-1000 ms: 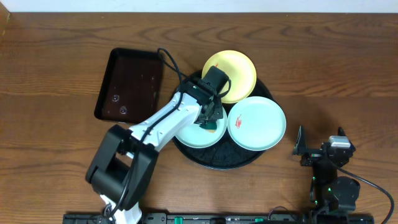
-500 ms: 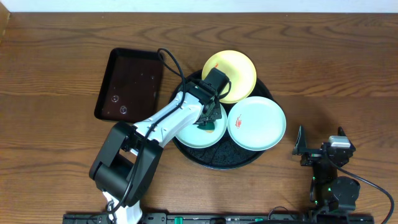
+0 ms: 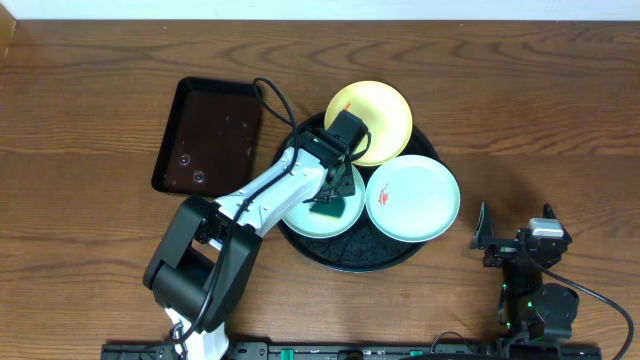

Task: Clean dirty plates on tray and stack at the side
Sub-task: 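Carry the sponge with the left gripper onto the left green plate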

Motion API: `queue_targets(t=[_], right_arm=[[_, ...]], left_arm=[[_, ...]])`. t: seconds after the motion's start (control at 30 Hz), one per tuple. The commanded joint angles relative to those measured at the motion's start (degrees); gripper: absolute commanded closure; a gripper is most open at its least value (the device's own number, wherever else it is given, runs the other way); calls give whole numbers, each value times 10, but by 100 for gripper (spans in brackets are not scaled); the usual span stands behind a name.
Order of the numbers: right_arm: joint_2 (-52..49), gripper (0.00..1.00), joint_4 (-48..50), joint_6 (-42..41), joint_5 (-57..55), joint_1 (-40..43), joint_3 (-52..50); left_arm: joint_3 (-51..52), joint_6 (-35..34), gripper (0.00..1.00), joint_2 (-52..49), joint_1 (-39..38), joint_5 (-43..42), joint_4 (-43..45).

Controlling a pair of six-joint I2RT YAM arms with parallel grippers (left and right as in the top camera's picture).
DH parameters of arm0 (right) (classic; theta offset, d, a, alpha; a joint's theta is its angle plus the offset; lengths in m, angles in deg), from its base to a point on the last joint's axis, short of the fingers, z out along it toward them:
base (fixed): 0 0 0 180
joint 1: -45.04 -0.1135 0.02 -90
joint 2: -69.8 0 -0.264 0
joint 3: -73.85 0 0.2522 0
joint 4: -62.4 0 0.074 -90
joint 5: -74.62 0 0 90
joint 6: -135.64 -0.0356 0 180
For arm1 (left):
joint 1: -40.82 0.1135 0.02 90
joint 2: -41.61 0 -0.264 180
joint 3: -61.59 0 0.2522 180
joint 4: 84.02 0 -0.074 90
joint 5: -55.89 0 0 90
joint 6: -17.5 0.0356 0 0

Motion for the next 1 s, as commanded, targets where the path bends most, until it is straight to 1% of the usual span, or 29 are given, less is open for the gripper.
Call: queue_targets(t=[0.0,0.1,0.37,0.4,0.53,0.6,0.8,0.87,0.97], right_arm=[[2,1,-3,9,-3,-5,-1],[2,1,-3,9,-3,-5,-1],[2,1,-3,9,-3,-5,-1],[2,1,-3,9,-3,-5,-1],[2,1,-3,9,-3,-5,-1],[2,1,-3,9,-3,-5,-1],[2,1,-3,9,-3,-5,-1],[2,1,-3,9,-3,-5,-1],[2,1,-3,9,-3,-5,-1]], left_arm=[[1,-1,32,28,0,9,-3],[1,-1,28,54,0,9,-3],[1,2,26,179,20,12,-12],[1,2,20,195,25,12,-16],[1,4,19,258,54,12,-37],[1,41,19,285,75,12,-55],[1,123,19,290,103,12,-77],[1,136,19,288,107,12,-83],[1,138,19,287,110,12,-89]])
